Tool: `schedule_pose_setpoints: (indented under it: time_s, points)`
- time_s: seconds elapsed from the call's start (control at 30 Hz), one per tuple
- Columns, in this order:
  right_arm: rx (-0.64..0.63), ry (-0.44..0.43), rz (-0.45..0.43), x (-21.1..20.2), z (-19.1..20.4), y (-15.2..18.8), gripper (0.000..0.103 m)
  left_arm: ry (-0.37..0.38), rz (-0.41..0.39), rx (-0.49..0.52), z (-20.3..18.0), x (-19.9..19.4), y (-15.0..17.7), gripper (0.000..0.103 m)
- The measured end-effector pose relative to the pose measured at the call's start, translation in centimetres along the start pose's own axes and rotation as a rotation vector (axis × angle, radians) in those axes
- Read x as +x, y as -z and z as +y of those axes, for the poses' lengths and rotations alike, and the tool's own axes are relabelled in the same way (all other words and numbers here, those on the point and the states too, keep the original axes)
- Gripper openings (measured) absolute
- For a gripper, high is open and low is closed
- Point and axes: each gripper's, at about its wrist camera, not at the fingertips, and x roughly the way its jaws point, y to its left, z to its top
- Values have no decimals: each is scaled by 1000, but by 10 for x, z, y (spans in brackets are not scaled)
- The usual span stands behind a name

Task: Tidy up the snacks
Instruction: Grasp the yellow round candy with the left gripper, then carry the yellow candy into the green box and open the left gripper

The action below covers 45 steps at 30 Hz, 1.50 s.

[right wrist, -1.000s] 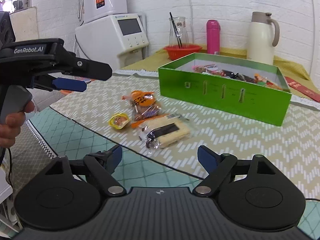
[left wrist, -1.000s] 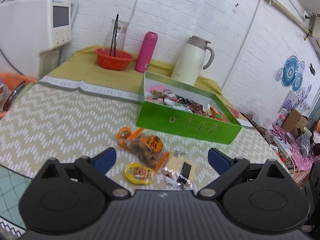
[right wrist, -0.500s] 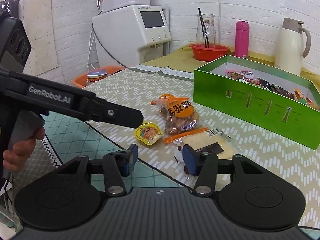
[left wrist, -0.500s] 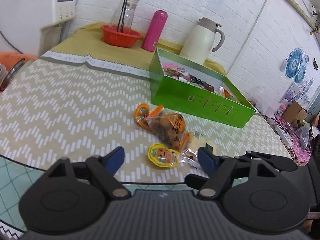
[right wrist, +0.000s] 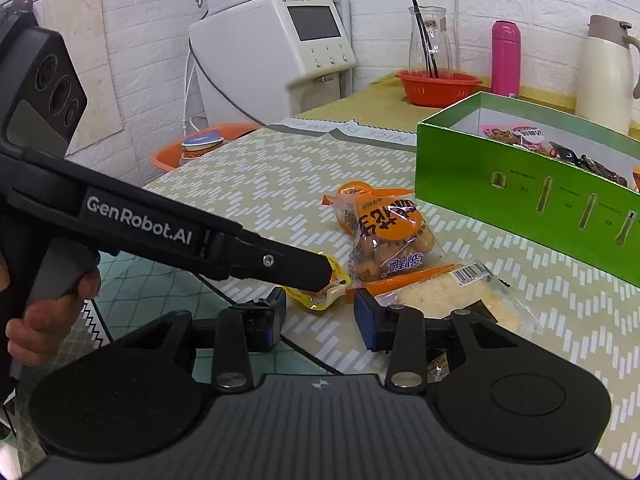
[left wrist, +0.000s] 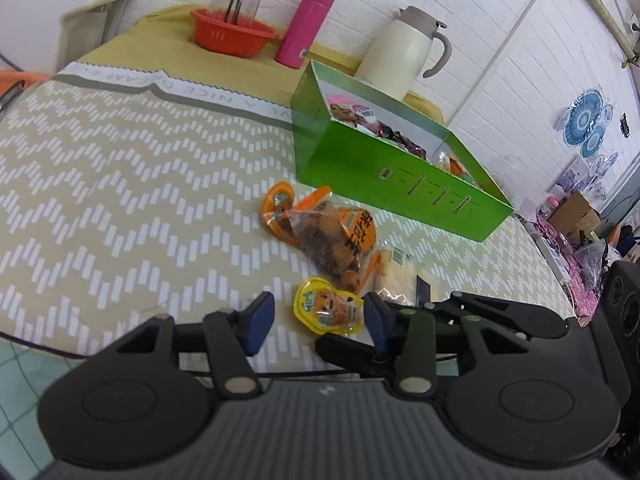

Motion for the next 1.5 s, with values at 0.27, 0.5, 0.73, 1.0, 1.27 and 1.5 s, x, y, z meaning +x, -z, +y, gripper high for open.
schedule_pose_setpoints:
  time_s: [0.27, 0.5, 0.73, 1.0, 1.27, 1.5]
  points:
    - [-32, -5, -9, -4, 3, 2, 54, 11, 8, 28, -11, -4, 6, 21]
    - [-30, 0, -62, -28, 0, 0, 52, 36, -28, 56, -30, -18, 2, 21]
    - [-30, 43, -150, -54, -18, -15, 52, 62, -81, 119, -61, -18, -23, 21]
    - [8, 109, -231, -69, -56, -33, 51, 115, -105, 145, -91, 8, -62, 21]
    - [46, 185, -265, -67, -104, -45, 51, 158, -85, 167, -116, 56, -98, 21]
    - [100, 219, -255, -52, -143, -48, 51, 181, -39, 133, -120, 105, -121, 21]
